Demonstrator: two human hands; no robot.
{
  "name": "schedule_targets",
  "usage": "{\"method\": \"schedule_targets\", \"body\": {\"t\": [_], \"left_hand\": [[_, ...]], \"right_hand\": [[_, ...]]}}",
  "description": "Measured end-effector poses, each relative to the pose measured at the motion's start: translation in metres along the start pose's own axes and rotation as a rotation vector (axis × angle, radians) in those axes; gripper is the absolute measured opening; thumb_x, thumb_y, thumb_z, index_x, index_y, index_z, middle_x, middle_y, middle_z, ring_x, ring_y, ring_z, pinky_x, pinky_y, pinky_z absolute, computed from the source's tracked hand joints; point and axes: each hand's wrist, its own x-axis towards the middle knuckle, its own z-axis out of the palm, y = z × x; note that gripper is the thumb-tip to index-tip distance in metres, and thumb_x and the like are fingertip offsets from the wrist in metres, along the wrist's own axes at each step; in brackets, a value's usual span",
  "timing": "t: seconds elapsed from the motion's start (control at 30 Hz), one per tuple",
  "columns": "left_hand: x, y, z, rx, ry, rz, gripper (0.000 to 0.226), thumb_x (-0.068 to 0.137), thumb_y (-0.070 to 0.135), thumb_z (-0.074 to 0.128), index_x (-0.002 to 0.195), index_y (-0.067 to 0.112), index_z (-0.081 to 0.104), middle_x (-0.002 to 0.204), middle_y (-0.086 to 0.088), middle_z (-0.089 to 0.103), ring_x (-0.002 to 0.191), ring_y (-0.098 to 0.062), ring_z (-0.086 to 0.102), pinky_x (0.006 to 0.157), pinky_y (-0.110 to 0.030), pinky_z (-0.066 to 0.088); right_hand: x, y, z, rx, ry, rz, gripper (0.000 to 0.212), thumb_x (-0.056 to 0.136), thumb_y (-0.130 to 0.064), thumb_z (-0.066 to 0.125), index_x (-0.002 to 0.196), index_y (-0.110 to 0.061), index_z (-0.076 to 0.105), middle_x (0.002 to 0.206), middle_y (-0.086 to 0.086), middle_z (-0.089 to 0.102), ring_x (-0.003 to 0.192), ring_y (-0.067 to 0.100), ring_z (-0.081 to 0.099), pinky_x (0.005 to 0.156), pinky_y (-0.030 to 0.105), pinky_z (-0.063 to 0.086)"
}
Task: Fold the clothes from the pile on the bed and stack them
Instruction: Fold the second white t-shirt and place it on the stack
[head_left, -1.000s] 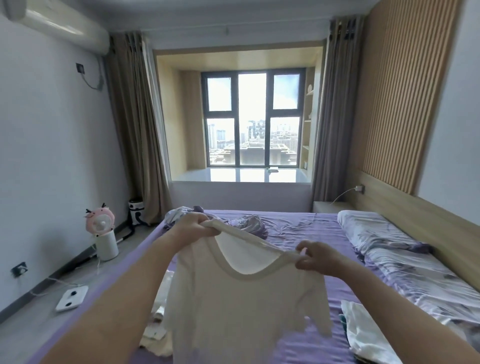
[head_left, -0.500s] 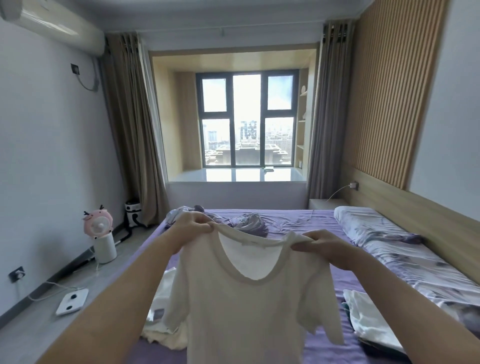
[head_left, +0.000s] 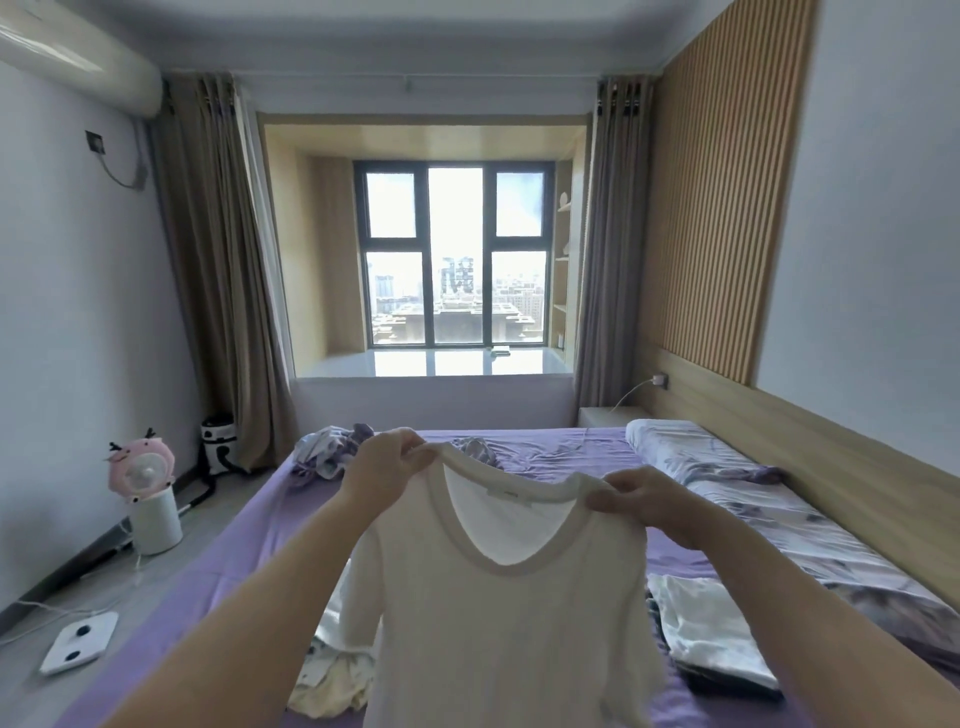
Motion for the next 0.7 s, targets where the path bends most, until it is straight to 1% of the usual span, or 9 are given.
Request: {"method": "schedule_targets", "body": {"t": [0.07,0.13,0.27,0.37,0.43,0.47,0.53,0.6,0.7], "left_hand": [[0.001,0.002,0.001,-0.009,-0.011,-0.033,0.030,0.088,0.044,0.062,0.081,0.014,0.064,0.063,0.009,0.055,0.065,-0.013,0.051,0.058,-0.023,0.033],[0.001,0.004,0.000,0.005,0.005,-0.050,0.038,0.086,0.051,0.060,0.077,0.014,0.060,0.057,0.009,0.050,0.058,-0.013,0.048,0.054,-0.026,0.031],[-0.001,0.009,-0.002,0.185,0.051,-0.065,0.040,0.089,0.061,0.044,0.079,0.024,0.053,0.060,0.008,0.051,0.068,-0.016,0.050,0.061,-0.030,0.028],[-0.001,0.016,-0.002,0.409,0.097,-0.012,0.036,0.094,0.058,0.034,0.087,0.027,0.050,0.058,0.006,0.046,0.069,-0.020,0.053,0.052,-0.028,0.027],[0.002,0.017,0.000,0.333,0.079,0.021,0.036,0.094,0.055,0.038,0.084,0.023,0.050,0.059,0.004,0.049,0.068,-0.021,0.053,0.051,-0.028,0.033],[0.004,0.015,0.002,0.226,0.046,0.026,0.037,0.093,0.054,0.043,0.082,0.019,0.053,0.064,0.000,0.054,0.072,-0.023,0.055,0.058,-0.032,0.041],[0.008,0.013,0.003,0.074,0.011,0.028,0.037,0.090,0.052,0.052,0.076,0.018,0.056,0.069,-0.002,0.058,0.074,-0.023,0.055,0.069,-0.035,0.043],[0.008,0.012,0.003,0.024,-0.003,0.041,0.037,0.088,0.051,0.056,0.070,0.019,0.056,0.062,0.003,0.052,0.066,-0.018,0.051,0.064,-0.033,0.039],[0.004,0.010,0.004,-0.051,-0.016,0.056,0.035,0.085,0.051,0.061,0.067,0.022,0.058,0.055,0.006,0.046,0.057,-0.013,0.046,0.059,-0.031,0.035]], "right_hand": [[0.001,0.000,-0.001,-0.101,0.073,-0.020,0.030,0.082,-0.017,0.071,0.058,-0.013,0.052,0.060,0.000,0.046,0.058,0.012,0.042,0.052,0.020,0.033],[0.002,0.000,-0.003,-0.184,0.159,-0.043,0.038,0.080,-0.021,0.073,0.055,-0.017,0.044,0.056,-0.004,0.039,0.054,0.011,0.036,0.049,0.021,0.028],[0.005,0.000,-0.008,-0.438,0.282,-0.125,0.029,0.086,-0.032,0.065,0.073,-0.011,0.050,0.067,-0.001,0.049,0.068,0.019,0.048,0.059,0.029,0.034],[0.005,-0.002,-0.003,-0.769,0.333,-0.165,0.031,0.092,-0.041,0.052,0.081,-0.017,0.036,0.073,0.004,0.055,0.079,0.028,0.058,0.065,0.034,0.038],[0.006,-0.003,0.001,-0.919,0.391,-0.210,0.032,0.093,-0.046,0.046,0.084,-0.019,0.033,0.079,0.011,0.062,0.083,0.031,0.061,0.064,0.034,0.038],[0.006,-0.003,0.001,-0.929,0.412,-0.235,0.035,0.093,-0.049,0.045,0.080,-0.018,0.033,0.077,0.008,0.061,0.082,0.031,0.061,0.063,0.034,0.037],[0.005,-0.005,0.000,-0.901,0.425,-0.260,0.044,0.091,-0.053,0.046,0.065,-0.021,0.031,0.062,-0.006,0.049,0.073,0.027,0.056,0.061,0.032,0.035],[0.005,-0.005,-0.002,-0.904,0.434,-0.264,0.051,0.089,-0.055,0.048,0.056,-0.022,0.028,0.054,-0.010,0.038,0.064,0.019,0.047,0.059,0.031,0.033],[0.001,-0.002,-0.006,-0.869,0.428,-0.269,0.054,0.086,-0.056,0.052,0.053,-0.020,0.029,0.049,-0.007,0.037,0.056,0.014,0.042,0.054,0.029,0.029]]}}
